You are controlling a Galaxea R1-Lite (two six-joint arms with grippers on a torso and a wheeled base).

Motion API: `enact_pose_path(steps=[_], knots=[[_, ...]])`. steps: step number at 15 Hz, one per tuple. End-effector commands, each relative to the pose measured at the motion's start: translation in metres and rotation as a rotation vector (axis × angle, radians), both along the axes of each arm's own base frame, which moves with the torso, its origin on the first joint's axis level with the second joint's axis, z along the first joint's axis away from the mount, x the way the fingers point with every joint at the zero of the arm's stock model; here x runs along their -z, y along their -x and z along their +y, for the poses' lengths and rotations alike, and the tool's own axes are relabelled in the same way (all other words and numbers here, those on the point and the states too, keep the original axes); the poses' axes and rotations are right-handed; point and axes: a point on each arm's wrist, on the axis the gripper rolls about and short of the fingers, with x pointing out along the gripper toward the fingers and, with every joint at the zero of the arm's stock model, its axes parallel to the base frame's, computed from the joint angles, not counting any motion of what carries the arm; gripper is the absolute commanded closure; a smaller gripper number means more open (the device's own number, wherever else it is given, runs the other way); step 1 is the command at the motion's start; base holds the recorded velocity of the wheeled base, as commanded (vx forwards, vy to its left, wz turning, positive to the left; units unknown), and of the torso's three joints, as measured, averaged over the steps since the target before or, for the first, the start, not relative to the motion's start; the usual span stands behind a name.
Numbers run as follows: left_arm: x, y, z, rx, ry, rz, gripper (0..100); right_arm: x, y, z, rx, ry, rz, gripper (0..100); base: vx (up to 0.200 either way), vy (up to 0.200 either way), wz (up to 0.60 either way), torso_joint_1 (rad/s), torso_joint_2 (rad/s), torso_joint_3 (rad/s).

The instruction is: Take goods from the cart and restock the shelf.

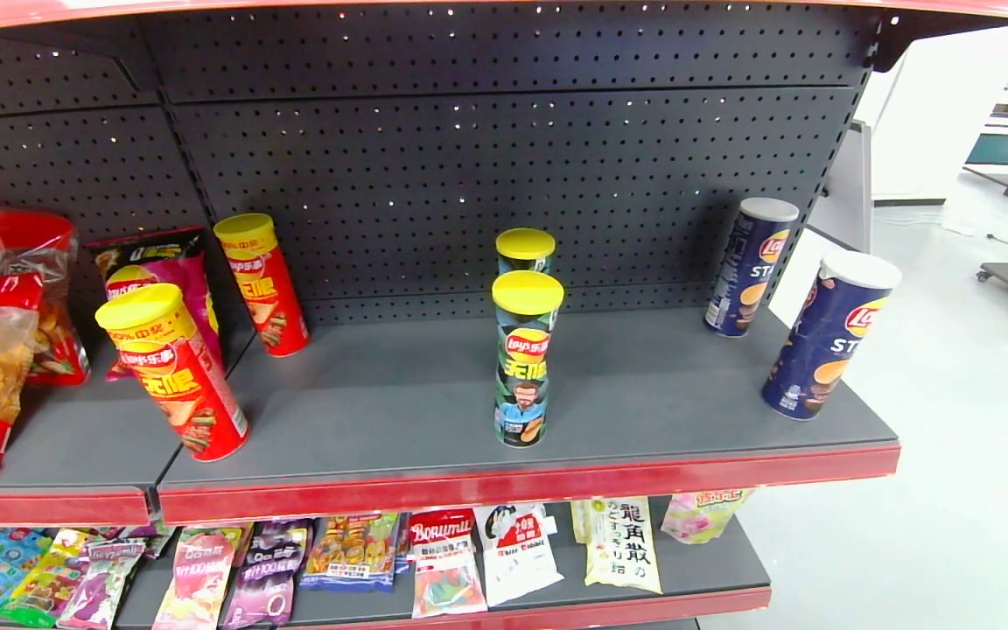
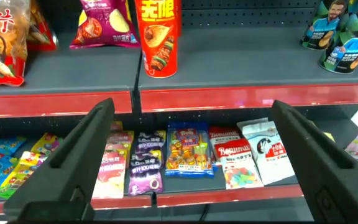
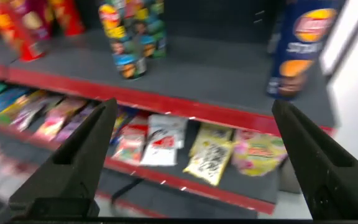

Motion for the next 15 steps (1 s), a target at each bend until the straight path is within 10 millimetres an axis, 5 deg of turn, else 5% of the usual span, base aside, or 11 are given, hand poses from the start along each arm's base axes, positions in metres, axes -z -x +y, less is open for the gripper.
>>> enact_pose_path(steps=[1,6,8,15], knots=[[0.000,0.000,0.000,-0.001,0.000,0.000,0,0.002,-0.080,0.033,-0.211,0.048,0.202,0,0.000,0.000,0.00,0.000,0.00,0.000],[0.000,0.000,0.000,-0.001,0.000,-0.001,0,0.030,-0.157,0.068,-0.145,0.070,0.300,0,0.000,0.000,0.00,0.000,0.00,0.000],[0.000,0.000,0.000,-0.001,0.000,-0.001,0,0.031,-0.165,0.075,-0.160,0.061,0.315,0,0.000,0.000,0.00,0.000,0.00,0.000],[0.000,0.000,0.000,-0.001,0.000,-0.001,0,0.040,-0.211,0.174,-0.001,-0.003,0.283,0,0.000,0.000,0.00,0.000,0.00,0.000]])
